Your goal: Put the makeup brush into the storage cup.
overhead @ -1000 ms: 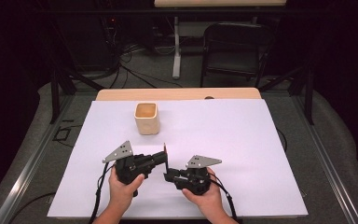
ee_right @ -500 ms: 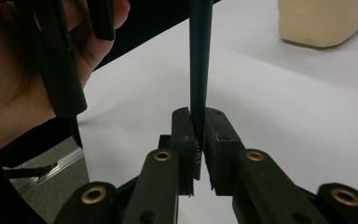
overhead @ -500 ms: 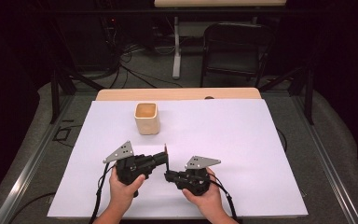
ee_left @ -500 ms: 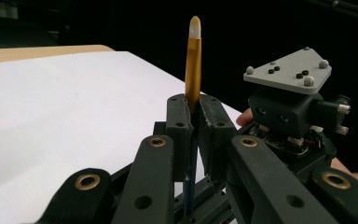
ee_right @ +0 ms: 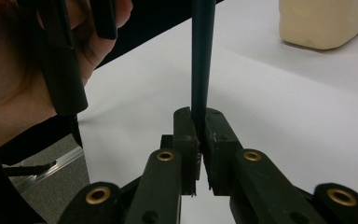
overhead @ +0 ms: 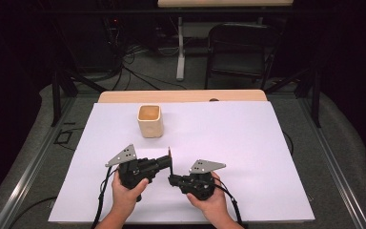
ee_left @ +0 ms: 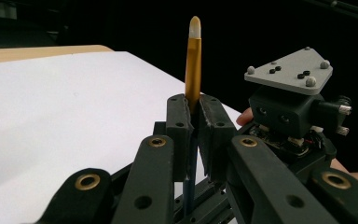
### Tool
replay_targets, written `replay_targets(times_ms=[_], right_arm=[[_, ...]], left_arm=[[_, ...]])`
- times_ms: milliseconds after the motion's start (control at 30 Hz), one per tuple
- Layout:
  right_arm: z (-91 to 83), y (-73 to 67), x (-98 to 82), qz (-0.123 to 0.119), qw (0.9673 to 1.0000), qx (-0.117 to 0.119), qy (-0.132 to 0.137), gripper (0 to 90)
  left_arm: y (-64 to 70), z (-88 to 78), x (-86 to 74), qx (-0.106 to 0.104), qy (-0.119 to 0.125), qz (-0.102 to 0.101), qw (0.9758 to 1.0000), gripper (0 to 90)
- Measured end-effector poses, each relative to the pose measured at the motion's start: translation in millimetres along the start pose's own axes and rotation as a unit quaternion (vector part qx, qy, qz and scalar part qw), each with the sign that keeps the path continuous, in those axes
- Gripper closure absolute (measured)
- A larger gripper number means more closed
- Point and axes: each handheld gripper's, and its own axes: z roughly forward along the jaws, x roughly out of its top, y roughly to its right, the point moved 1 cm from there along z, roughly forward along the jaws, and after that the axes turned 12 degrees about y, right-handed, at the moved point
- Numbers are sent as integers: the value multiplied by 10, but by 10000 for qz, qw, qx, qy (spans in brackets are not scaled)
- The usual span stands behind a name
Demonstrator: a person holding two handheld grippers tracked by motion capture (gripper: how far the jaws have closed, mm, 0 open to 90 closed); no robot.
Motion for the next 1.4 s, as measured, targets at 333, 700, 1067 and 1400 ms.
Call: replay_targets(times_ms=[333,700,1067,1400], right_arm=[[-8,-12,1,-34,10000,10,-31,849],[-34,-38,13,-135,9999,-3,-4,850],[-46,-82,12,-442,9990,-81,-86,850],[-39,-97,-1,-525,9985,-86,-141,849]], left_arm=[[-12,-7,1,-148,-25,9,9999,827],[2,3,-10,-198,-130,0,9997,708],[31,-14,2,-221,-188,138,9995,715],[43,-23,14,-194,-197,175,9995,725]])
